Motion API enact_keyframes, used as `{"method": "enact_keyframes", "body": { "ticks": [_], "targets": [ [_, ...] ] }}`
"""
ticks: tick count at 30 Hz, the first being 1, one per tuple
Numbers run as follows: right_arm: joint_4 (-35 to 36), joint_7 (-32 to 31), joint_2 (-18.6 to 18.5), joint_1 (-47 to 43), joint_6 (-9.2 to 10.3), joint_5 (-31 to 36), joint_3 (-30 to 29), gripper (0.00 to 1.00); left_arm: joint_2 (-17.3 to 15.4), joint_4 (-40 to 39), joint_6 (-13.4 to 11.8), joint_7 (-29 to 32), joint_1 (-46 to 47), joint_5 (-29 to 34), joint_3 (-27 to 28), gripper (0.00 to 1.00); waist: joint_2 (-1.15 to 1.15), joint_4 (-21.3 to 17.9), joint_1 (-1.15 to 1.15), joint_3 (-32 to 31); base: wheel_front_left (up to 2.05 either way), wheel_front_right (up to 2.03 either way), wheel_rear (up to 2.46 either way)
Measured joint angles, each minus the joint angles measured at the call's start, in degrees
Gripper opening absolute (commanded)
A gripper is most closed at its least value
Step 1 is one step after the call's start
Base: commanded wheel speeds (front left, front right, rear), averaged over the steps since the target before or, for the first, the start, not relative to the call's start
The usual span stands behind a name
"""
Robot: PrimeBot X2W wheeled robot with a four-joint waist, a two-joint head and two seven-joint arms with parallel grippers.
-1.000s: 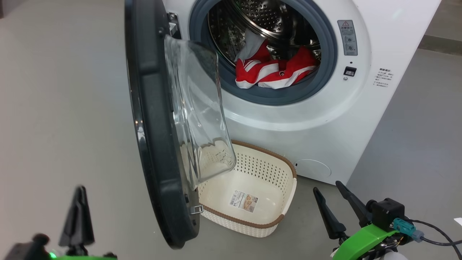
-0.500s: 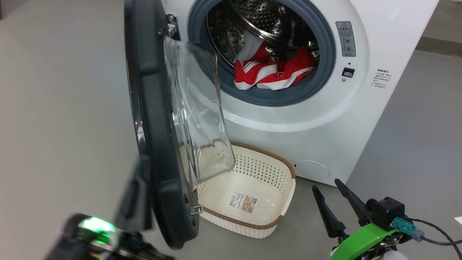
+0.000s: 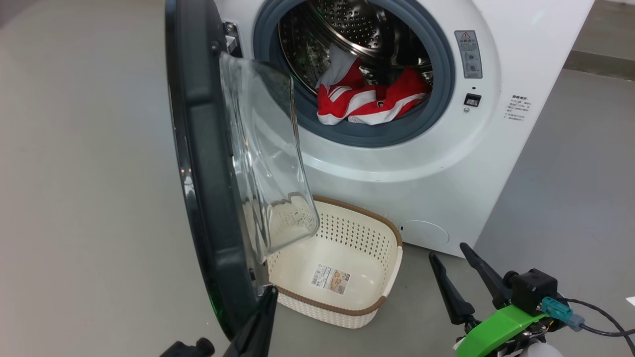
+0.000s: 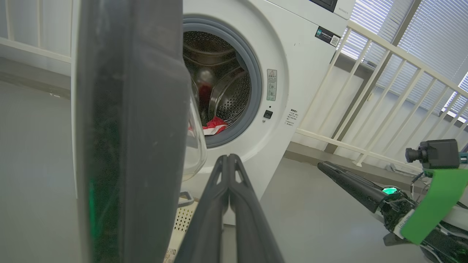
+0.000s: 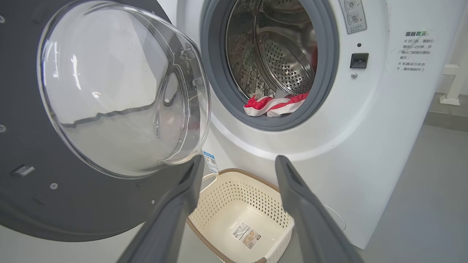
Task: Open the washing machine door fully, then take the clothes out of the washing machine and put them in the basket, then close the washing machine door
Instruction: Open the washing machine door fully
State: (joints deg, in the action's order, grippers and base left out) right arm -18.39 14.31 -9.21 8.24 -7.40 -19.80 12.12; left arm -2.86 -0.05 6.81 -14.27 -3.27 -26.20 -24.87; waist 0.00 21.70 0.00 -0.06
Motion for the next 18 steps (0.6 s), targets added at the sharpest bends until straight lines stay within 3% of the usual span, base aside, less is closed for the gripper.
{"method": "enact_keyframes", "body": {
  "ticks": [18],
  "targets": [
    [0.9, 0.0, 0.0, 0.0, 0.00, 0.0, -0.5, 1.00, 0.9, 6.7, -0.5, 0.0, 2.4, -1.7, 4.8, 0.00, 0.00, 0.1, 0.00, 0.2, 0.00, 0.00, 0.00]
  ]
}}
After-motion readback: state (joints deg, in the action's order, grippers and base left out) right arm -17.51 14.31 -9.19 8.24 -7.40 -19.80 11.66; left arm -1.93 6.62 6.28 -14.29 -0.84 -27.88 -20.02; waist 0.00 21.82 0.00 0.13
